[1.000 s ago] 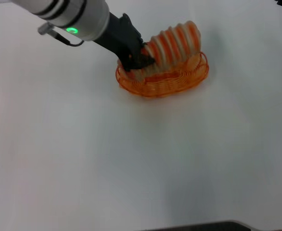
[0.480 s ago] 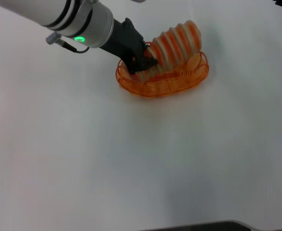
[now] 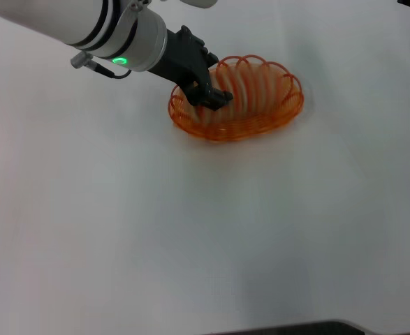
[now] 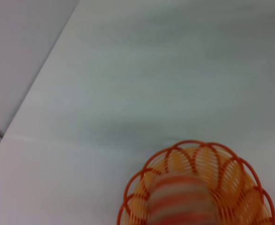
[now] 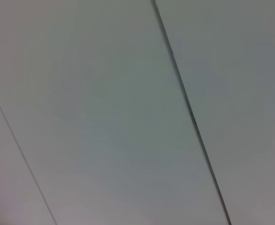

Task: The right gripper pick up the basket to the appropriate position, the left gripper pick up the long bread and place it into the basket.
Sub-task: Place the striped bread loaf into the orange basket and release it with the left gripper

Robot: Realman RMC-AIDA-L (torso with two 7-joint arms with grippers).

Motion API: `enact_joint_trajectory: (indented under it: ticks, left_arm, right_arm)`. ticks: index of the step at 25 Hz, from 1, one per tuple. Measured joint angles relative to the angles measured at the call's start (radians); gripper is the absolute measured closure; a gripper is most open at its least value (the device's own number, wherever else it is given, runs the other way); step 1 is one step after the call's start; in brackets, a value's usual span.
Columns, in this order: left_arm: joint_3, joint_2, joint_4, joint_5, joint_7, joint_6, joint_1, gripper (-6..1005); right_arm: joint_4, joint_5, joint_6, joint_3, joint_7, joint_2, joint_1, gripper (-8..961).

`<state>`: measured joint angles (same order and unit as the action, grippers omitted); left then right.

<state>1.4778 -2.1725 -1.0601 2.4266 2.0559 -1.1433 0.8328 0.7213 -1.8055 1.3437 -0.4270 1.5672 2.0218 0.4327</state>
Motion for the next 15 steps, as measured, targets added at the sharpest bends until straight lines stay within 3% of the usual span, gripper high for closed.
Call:
enact_joint_trajectory:
  ticks: [6,9,15]
  left_arm:
    - [0.0,0.001,0.015,0.0,0.008,0.017,-0.001,368]
    - [-0.011,0.001,0.027,-0.003,0.029,0.024,-0.001,161]
    - [-0.104,0.004,0.021,-0.125,0.022,0.031,-0.063,108]
  right_arm:
    - [0.0,0.0,-0.003,0.0,0.0,0.0,0.003,16]
    - [0.0,0.0,-0.003,0.001,0.001,0.0,0.004,16]
    - [0.0,0.0,-0.001,0.001,-0.002,-0.001,0.002,17]
